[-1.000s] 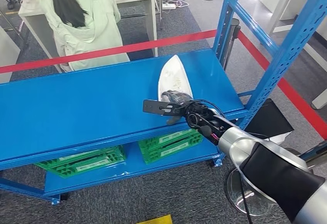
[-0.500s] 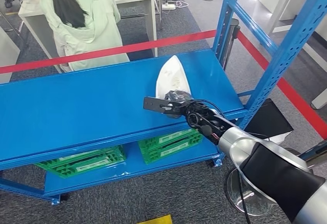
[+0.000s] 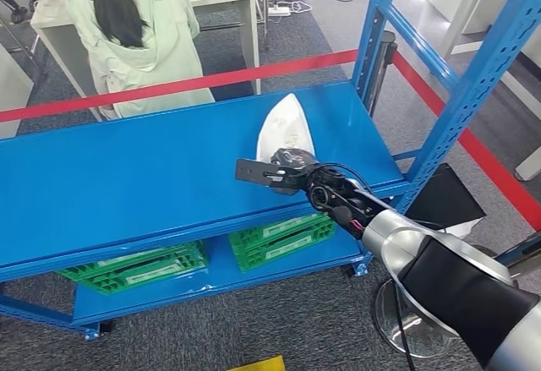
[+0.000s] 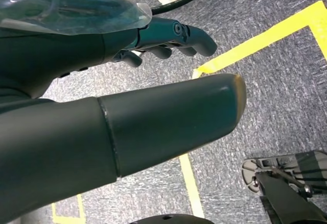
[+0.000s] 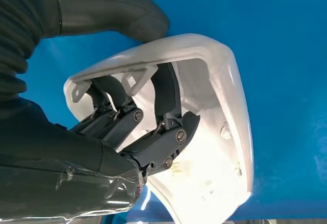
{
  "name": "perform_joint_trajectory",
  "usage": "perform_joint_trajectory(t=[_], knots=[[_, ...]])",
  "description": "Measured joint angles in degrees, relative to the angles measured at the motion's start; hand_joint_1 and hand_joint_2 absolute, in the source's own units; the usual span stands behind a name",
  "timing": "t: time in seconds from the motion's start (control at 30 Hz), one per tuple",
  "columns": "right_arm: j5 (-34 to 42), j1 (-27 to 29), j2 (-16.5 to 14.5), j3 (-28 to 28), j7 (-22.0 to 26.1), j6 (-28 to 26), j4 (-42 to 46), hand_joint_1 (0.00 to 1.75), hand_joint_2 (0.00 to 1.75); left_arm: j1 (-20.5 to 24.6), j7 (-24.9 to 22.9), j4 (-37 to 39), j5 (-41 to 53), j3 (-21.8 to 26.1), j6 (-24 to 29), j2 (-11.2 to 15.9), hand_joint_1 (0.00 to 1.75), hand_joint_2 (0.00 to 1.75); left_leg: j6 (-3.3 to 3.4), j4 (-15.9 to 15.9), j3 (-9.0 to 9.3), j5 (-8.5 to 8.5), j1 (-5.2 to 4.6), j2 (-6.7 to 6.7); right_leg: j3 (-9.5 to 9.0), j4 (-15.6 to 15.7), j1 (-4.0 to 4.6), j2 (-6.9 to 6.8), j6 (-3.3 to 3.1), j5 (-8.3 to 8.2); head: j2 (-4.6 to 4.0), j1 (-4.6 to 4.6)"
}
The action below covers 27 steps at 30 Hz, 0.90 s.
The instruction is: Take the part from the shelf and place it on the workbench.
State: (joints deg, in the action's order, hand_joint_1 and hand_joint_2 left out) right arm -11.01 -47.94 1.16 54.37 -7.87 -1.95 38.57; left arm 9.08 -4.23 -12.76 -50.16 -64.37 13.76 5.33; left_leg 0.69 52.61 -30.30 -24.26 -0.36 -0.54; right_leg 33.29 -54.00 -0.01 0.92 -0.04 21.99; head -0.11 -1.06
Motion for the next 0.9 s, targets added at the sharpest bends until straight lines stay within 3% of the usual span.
perform_joint_trajectory(t=[0.07, 0.33, 0.73, 0.9], knots=[[0.04, 0.01, 0.03, -0.1, 0.0, 0.07, 0.38, 1.75, 1.75, 0.0, 0.3, 0.0, -0.29, 0.0, -0.78, 0.02, 0.0, 1.75, 0.0, 0.0, 0.0, 0.0, 0.0, 0.0, 0.0, 0.0, 0.0, 0.0, 0.0, 0.0, 0.0, 0.0], [0.88, 0.18, 0.27, -0.47, 0.37, 0.2, 1.04, 1.75, 1.75, 0.0, 2.32, 0.0, -0.93, 0.0, -2.12, 0.34, 0.0, 1.75, 0.0, 0.0, 0.0, 0.0, 0.0, 0.0, 0.0, 0.01, 0.0, 0.0, 0.0, 0.0, 0.0, 0.0], [0.62, 0.96, 0.5, -1.43, 0.34, -2.13, 1.61, 1.75, 1.75, 0.02, 2.89, 0.0, -2.14, 0.02, -0.04, 0.62, 0.0, 1.75, 0.0, 0.0, -0.01, 0.0, 0.0, 0.0, -0.01, 0.01, 0.0, 0.0, 0.0, 0.0, 0.0, 0.0], [-1.0, 1.26, 0.54, -2.09, 1.02, -7.82, 2.38, 1.75, 1.75, -0.01, 2.66, 0.0, -2.35, 0.02, -0.04, 0.63, 0.0, 1.75, 0.0, 0.0, -0.02, 0.0, 0.0, -0.01, 0.0, 0.01, 0.0, 0.0, 0.0, 0.0, 0.0, -0.01]])
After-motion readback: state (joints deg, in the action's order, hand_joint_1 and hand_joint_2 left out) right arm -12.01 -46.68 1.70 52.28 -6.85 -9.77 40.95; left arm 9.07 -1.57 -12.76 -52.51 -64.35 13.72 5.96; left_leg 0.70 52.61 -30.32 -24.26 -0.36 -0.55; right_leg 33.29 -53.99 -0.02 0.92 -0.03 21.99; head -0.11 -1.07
